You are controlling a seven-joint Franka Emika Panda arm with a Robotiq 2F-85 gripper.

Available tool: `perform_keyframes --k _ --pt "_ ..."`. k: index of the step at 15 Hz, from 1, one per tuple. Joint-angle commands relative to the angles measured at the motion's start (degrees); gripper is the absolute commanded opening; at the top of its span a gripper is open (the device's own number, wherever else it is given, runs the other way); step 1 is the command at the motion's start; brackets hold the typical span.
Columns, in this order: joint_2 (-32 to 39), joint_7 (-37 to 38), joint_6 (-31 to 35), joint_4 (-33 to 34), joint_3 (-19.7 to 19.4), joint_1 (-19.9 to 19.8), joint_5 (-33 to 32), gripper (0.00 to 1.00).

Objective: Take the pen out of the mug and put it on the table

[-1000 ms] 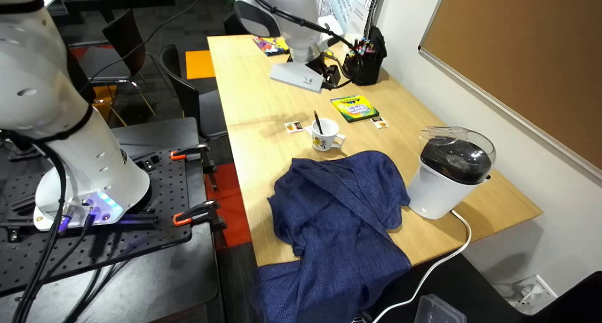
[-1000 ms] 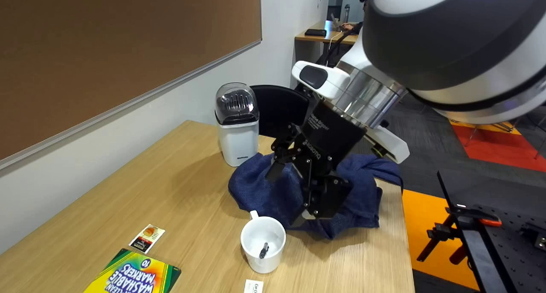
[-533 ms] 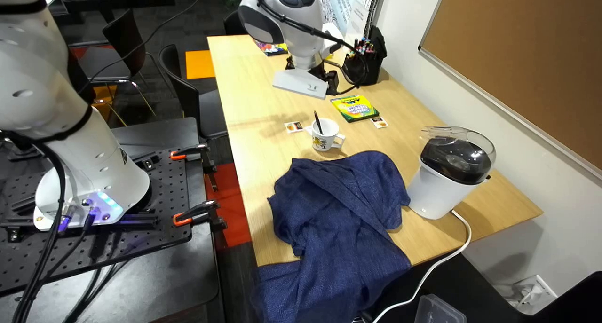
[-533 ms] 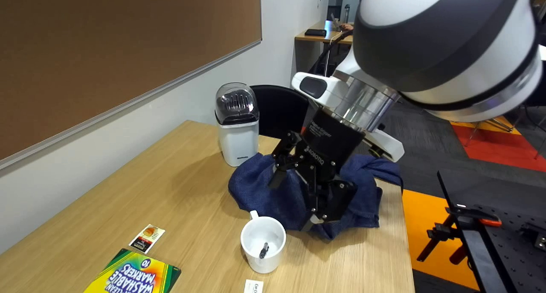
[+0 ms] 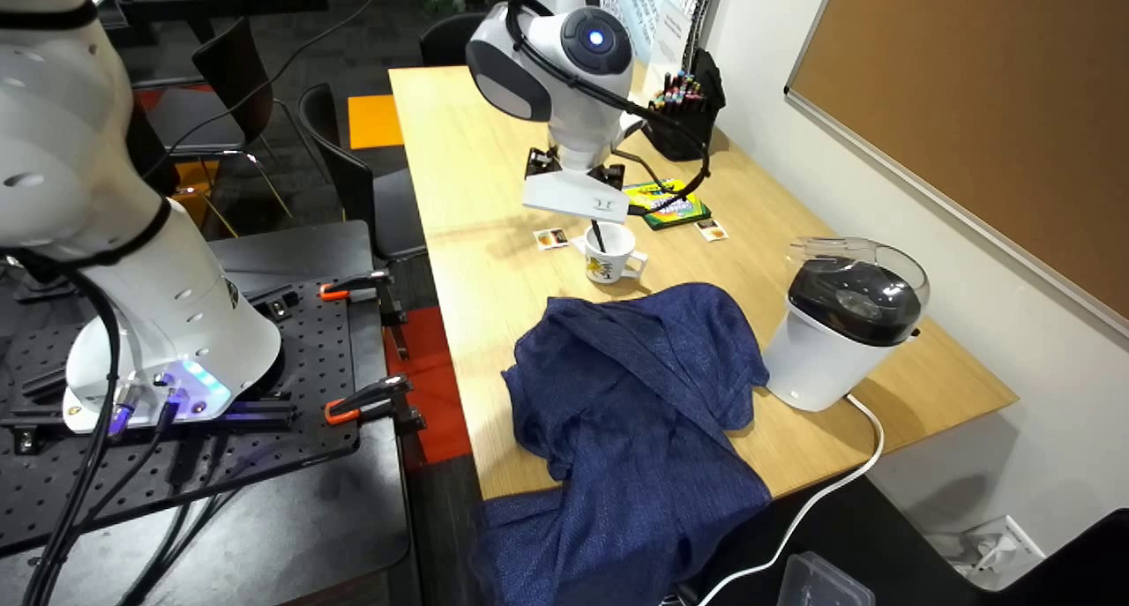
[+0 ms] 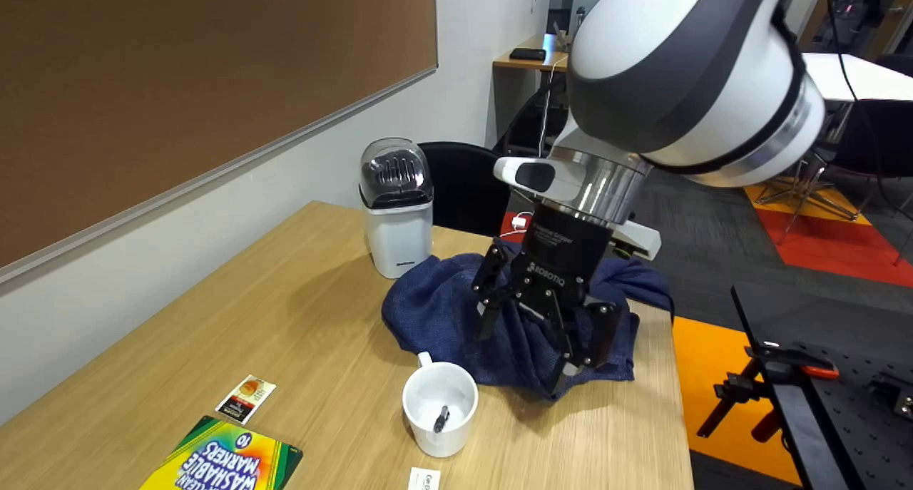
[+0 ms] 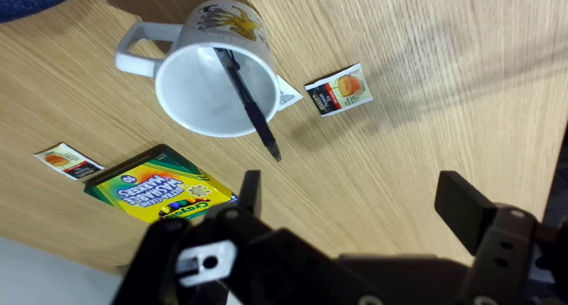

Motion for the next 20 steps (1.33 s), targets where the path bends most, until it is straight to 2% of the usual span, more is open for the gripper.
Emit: perform_keyframes --k 1,5,10,20 --pt "1.41 -6.24 -7.26 2.56 0.46 -4.26 -3.63 1.0" --pt "4.33 -12.97 -12.6 6.79 0.7 -6.89 -5.23 1.0" --pt "9.47 -17.17 -16.37 12.32 1.39 -7.72 -5.9 1.0" --pt "18.31 -20.27 -14.06 19.43 4.32 -7.78 -5.05 1.0"
